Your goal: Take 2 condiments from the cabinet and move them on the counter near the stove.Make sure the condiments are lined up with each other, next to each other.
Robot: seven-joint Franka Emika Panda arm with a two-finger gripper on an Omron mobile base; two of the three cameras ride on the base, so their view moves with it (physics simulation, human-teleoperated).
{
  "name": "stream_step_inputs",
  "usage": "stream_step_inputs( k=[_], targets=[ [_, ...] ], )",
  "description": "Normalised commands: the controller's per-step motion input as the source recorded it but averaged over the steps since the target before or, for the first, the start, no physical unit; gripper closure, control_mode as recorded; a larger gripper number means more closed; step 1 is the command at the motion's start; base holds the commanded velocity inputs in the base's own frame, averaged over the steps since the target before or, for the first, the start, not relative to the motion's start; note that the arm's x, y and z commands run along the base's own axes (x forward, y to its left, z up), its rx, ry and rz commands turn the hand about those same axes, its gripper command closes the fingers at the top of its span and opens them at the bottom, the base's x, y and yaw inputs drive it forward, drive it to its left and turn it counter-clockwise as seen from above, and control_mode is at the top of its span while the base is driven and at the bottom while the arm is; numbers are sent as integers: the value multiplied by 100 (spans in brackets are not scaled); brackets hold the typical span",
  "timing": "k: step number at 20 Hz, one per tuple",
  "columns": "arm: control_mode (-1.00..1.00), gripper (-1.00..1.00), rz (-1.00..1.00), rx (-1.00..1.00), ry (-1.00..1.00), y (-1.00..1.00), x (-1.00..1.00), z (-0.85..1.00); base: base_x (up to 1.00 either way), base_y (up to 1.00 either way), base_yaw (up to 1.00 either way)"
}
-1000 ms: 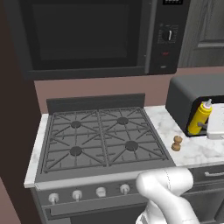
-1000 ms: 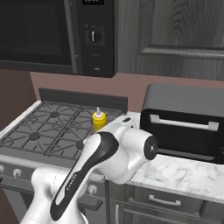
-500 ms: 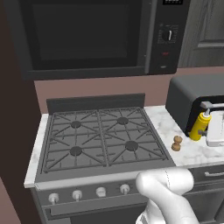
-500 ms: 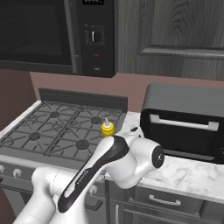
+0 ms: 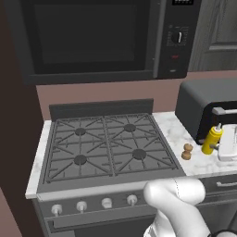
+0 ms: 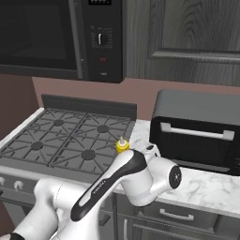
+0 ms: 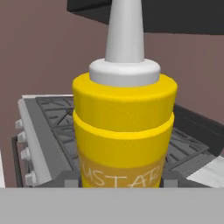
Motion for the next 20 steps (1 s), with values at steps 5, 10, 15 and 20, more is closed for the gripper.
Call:
stream_step_inputs(
  k=[5, 10, 15, 20],
  targets=[
    [-100, 100, 0, -2, 0, -14, 16, -43, 0, 0, 0],
    [-100, 100, 0, -1, 0, -3, 17, -40, 0, 0, 0],
    [-100, 100, 0, 0, 2, 0, 9, -28, 0, 0, 0],
    [-100, 100, 0, 0, 0, 0, 8, -21, 0, 0, 0]
  ],
)
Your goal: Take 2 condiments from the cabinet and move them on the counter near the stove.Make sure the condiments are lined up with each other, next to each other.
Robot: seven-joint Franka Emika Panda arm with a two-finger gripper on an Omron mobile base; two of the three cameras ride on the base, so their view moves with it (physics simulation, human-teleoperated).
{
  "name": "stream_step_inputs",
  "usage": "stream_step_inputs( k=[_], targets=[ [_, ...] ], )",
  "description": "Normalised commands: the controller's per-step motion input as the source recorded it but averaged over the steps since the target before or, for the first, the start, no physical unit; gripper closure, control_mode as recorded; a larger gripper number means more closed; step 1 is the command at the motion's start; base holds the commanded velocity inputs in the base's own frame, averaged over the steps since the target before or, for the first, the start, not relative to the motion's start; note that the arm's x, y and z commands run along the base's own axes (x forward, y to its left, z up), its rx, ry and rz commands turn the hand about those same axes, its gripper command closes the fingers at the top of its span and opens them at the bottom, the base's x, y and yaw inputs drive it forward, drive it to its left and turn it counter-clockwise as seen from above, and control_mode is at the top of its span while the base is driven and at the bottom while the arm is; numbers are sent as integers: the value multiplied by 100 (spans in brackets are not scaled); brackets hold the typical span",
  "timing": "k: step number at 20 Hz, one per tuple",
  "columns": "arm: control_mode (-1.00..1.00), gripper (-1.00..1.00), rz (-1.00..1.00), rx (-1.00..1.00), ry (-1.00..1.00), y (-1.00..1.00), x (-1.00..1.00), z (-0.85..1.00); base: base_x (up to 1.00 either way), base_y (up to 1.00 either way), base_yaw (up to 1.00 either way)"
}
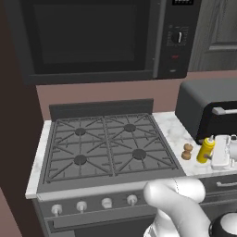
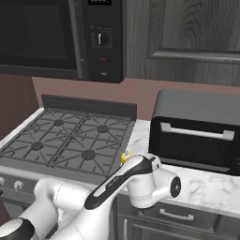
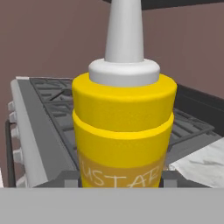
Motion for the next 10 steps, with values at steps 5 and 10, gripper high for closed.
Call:
stream_step_inputs(
  k=[5, 10],
  targets=[
    [-100, 100, 0, 0, 0, -4, 14, -16, 0, 0, 0],
    [-100, 100, 0, 0, 0, -10, 21, -13, 0, 0, 0]
  ],
)
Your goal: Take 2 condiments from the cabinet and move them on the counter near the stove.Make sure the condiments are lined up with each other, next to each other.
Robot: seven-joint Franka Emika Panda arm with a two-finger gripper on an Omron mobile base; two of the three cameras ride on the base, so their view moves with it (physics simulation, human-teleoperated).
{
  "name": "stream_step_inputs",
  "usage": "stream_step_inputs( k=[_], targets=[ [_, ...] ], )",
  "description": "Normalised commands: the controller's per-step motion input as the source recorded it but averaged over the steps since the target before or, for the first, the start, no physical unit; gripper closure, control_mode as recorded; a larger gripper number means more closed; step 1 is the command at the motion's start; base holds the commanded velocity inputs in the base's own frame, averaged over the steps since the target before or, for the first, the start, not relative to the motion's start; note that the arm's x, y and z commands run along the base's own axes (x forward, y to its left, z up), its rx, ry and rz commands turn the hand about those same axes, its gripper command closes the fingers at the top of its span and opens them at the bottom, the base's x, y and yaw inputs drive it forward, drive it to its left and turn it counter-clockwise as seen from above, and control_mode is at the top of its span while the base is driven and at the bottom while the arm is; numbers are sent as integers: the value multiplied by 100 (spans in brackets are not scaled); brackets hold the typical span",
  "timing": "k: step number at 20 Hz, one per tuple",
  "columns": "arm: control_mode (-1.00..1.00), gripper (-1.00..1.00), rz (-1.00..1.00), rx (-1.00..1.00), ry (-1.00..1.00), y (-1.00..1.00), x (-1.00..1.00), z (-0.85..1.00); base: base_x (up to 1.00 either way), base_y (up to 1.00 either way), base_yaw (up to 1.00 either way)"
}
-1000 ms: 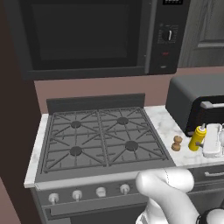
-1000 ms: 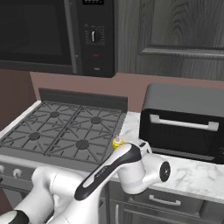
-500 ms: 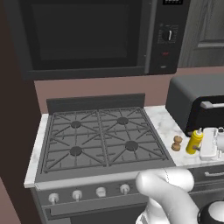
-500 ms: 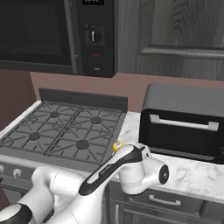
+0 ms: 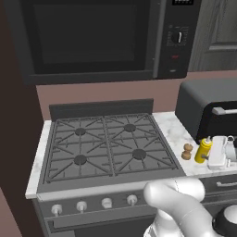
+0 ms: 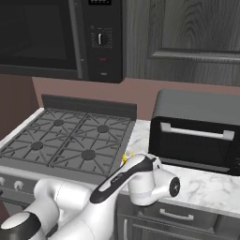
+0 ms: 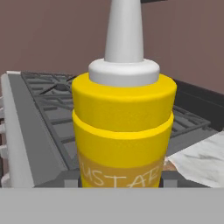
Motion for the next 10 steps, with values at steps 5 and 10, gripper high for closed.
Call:
stream_step_inputs(
  k=[5, 10],
  targets=[
    [-100, 100, 0, 1, 0, -14, 19, -13, 0, 0, 0],
    [-100, 100, 0, 0, 0, -12, 9, -16, 0, 0, 0]
  ],
)
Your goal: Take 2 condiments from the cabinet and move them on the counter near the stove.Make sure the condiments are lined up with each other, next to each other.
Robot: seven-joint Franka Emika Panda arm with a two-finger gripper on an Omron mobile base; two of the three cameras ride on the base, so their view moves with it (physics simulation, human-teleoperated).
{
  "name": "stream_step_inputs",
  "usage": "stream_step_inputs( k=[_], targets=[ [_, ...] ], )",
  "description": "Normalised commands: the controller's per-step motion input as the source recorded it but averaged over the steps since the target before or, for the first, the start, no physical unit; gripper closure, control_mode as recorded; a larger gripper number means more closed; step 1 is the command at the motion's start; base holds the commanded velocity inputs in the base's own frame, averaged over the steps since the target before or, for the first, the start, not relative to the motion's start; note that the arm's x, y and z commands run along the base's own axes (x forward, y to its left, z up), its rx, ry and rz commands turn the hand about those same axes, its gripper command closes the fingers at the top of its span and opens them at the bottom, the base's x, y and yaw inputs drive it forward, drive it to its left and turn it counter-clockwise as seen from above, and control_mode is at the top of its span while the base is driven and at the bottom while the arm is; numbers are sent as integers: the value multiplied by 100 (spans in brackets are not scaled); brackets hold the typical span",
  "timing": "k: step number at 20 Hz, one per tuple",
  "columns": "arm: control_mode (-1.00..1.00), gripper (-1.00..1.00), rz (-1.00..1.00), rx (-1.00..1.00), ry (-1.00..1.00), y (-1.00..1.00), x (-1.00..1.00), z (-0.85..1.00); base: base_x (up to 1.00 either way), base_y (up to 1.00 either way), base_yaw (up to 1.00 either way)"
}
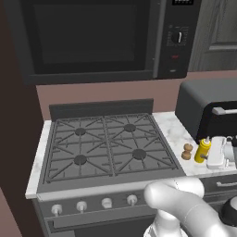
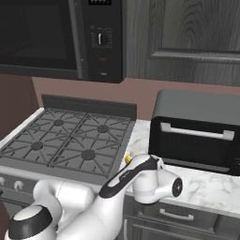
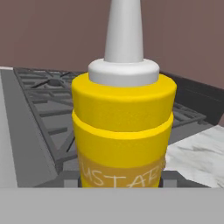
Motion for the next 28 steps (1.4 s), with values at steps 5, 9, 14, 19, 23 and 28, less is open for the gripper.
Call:
stream_step_inputs(
  k=[5, 9, 14, 19, 23, 28],
  targets=[
    [-100, 100, 0, 1, 0, -2, 3, -10, 0, 0, 0],
    [-100, 100, 0, 2, 0, 0, 4, -2, 0, 0, 0],
    [-100, 100, 0, 1, 0, 0, 5, 0, 0, 0, 0],
    [-100, 100, 0, 0, 0, 0, 7, -1, 0, 0, 0],
    [-100, 100, 0, 0, 0, 0, 8, -4, 0, 0, 0],
    [-100, 100, 0, 0, 0, 0, 8, -8, 0, 0, 0]
  ],
)
